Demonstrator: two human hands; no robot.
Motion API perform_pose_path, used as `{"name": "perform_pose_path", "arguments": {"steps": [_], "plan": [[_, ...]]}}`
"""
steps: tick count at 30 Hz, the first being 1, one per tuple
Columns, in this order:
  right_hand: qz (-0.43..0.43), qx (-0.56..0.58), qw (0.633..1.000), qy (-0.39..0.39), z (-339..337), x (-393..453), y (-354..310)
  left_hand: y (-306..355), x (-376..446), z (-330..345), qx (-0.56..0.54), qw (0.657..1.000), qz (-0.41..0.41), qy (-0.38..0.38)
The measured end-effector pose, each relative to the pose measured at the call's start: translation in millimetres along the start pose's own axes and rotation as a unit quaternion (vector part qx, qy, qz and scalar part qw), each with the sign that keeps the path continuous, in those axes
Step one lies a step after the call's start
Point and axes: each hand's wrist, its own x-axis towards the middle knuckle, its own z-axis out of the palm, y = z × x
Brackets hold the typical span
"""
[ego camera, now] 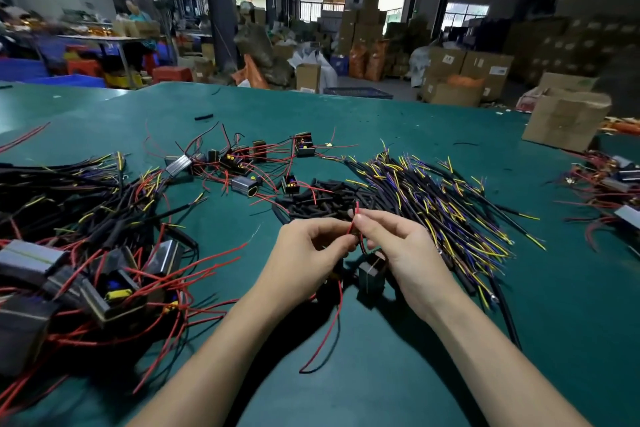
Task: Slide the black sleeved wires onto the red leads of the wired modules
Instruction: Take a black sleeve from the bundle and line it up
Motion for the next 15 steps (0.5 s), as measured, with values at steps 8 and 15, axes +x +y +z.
{"name": "perform_pose_path", "arguments": {"steps": [8,15], "plan": [[-0.019,0.039,0.999,-0.011,0,0,1,4,2,-4,-0.157,0.986,-0.048,0.020],[-0.041,0.117,0.992,-0.014,8,-3,-9,10,6,-9,-0.220,0.972,-0.052,0.067]]}}
